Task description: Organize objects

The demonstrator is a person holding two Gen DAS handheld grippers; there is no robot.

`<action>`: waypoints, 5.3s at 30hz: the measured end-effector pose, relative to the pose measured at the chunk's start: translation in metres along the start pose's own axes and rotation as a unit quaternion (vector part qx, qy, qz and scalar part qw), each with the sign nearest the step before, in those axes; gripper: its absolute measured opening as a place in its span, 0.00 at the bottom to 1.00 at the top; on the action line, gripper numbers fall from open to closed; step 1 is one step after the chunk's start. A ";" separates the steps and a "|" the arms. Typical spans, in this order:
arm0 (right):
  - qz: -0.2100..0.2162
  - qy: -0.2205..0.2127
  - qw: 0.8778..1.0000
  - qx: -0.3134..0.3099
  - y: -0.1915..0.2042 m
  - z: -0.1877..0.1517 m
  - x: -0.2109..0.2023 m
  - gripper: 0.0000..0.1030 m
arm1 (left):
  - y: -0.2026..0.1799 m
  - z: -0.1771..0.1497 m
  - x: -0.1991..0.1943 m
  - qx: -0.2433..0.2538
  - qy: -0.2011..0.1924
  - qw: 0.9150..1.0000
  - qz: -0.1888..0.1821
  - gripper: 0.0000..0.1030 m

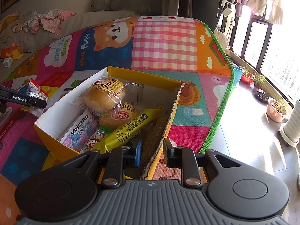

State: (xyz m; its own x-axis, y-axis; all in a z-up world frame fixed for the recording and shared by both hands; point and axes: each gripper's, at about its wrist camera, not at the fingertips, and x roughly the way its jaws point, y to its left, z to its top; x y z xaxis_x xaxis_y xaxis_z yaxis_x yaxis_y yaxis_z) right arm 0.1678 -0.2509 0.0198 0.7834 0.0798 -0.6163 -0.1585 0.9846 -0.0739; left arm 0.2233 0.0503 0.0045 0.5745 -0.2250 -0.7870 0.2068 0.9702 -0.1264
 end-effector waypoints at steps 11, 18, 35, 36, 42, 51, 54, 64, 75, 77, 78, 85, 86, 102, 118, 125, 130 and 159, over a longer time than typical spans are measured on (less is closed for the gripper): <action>0.001 -0.005 1.000 0.001 0.001 0.000 -0.001 0.22 | -0.083 0.046 -0.117 0.067 -0.086 0.982 -0.155 0.20; 0.003 -0.007 1.000 0.005 0.000 -0.001 -0.002 0.22 | -0.139 0.094 -0.099 0.115 -0.078 0.973 -0.182 0.21; 0.009 -0.012 1.000 0.017 -0.001 -0.003 -0.002 0.22 | -0.109 0.087 -0.044 0.076 -0.009 0.992 -0.103 0.23; 0.009 -0.012 1.000 0.017 -0.001 -0.003 -0.002 0.22 | -0.107 0.083 -0.044 0.079 -0.004 0.992 -0.098 0.23; 0.007 -0.011 1.000 0.013 -0.001 -0.003 -0.002 0.22 | -0.096 0.056 -0.037 0.092 0.032 0.993 -0.071 0.23; 0.005 -0.012 1.000 0.012 -0.001 -0.003 -0.003 0.22 | -0.099 0.039 -0.021 0.092 0.065 0.991 -0.067 0.23; 0.004 -0.013 1.000 0.009 -0.001 -0.003 -0.004 0.21 | -0.100 0.037 -0.023 0.091 0.060 0.992 -0.069 0.23; -0.014 -0.030 0.999 -0.023 0.003 0.004 0.000 0.17 | -0.103 0.004 -0.058 0.091 -0.029 0.995 -0.040 0.23; -0.066 -0.101 0.992 0.044 0.009 -0.019 -0.099 0.89 | -0.124 -0.123 -0.134 0.082 -0.189 0.978 -0.016 0.23; -0.063 -0.137 0.986 0.069 0.021 -0.038 -0.134 1.00 | -0.127 -0.148 -0.144 0.075 -0.198 0.977 -0.012 0.23; -0.061 -0.149 0.984 0.080 0.029 -0.052 -0.151 1.00 | -0.127 -0.158 -0.148 0.067 -0.198 0.978 -0.010 0.23; -0.062 -0.144 0.984 0.088 0.086 -0.115 -0.186 1.00 | -0.116 -0.186 -0.184 0.015 -0.249 0.968 0.014 0.23; -0.074 -0.150 0.983 0.081 0.091 -0.117 -0.188 1.00 | -0.115 -0.187 -0.186 0.011 -0.250 0.968 0.008 0.23; -0.076 -0.147 0.981 0.101 0.092 -0.118 -0.188 1.00 | -0.129 -0.194 -0.172 0.031 -0.217 0.976 -0.006 0.17; -0.067 -0.148 0.981 0.103 0.097 -0.123 -0.183 1.00 | -0.134 -0.198 -0.173 0.034 -0.224 0.973 0.031 0.17; -0.061 -0.141 0.983 0.102 0.098 -0.124 -0.181 1.00 | -0.134 -0.199 -0.174 0.035 -0.221 0.974 0.032 0.17; -0.059 -0.138 0.983 0.103 0.097 -0.125 -0.180 1.00 | -0.133 -0.198 -0.170 0.033 -0.212 0.976 0.037 0.17; -0.056 -0.095 0.989 0.095 0.093 -0.121 -0.146 1.00 | -0.128 -0.192 -0.143 0.022 -0.163 0.985 0.044 0.17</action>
State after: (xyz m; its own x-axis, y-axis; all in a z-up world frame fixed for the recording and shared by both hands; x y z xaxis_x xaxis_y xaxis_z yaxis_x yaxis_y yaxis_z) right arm -0.0338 -0.1895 0.0083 0.8911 -0.0223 -0.4533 0.0381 0.9989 0.0259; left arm -0.0374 -0.0243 0.0177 0.8137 -0.1649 -0.5574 0.1751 0.9839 -0.0353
